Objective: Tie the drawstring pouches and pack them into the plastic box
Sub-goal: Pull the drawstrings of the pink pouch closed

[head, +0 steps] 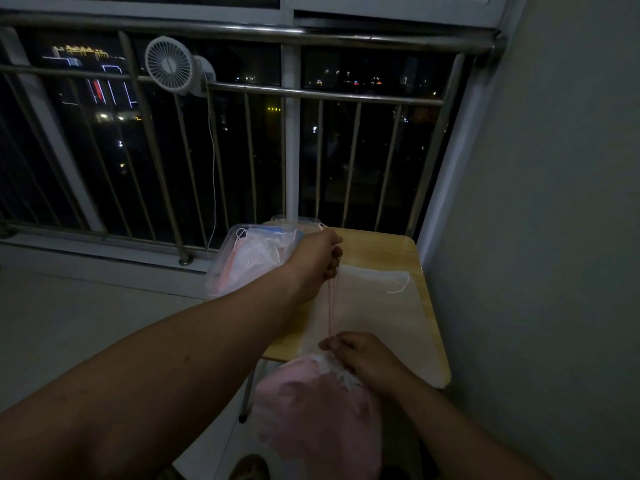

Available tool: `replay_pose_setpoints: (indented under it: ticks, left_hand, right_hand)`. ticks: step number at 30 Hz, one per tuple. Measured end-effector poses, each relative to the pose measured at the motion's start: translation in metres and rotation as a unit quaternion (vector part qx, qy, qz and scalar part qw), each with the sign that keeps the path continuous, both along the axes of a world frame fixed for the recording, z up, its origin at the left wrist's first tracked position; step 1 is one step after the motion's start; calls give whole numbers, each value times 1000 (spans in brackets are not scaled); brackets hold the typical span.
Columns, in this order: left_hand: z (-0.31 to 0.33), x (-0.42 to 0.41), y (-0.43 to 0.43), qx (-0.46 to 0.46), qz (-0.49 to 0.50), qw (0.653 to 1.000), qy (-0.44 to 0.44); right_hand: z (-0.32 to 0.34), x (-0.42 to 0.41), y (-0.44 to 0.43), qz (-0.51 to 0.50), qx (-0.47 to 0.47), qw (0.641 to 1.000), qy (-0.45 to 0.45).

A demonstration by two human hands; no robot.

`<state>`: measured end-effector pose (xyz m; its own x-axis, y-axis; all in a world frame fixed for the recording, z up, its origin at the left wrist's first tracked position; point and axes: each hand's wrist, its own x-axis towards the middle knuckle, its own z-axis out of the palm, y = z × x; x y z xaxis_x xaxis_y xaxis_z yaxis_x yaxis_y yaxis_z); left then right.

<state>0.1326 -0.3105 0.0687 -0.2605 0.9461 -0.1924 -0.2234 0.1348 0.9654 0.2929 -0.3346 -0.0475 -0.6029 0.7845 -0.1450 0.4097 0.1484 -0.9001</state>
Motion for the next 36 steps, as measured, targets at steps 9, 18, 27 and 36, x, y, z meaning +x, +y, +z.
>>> replay_pose_setpoints:
  ticks: [9,18,27,36]
  left_hand:
    - [-3,-5,13,-52,-91,839,533]
    - [-53,-11,-34,-22,-152,795,587]
    - [-98,1,-53,-37,-186,921,340]
    - [-104,10,-62,-38,-58,994,80]
  right_hand:
    - [-8,6,0,-2,2,1000,10]
    - [11,6,15,-84,-104,986,101]
    - [24,0,22,-102,-40,990,91]
    - [29,-1,31,-287,-270,881,262]
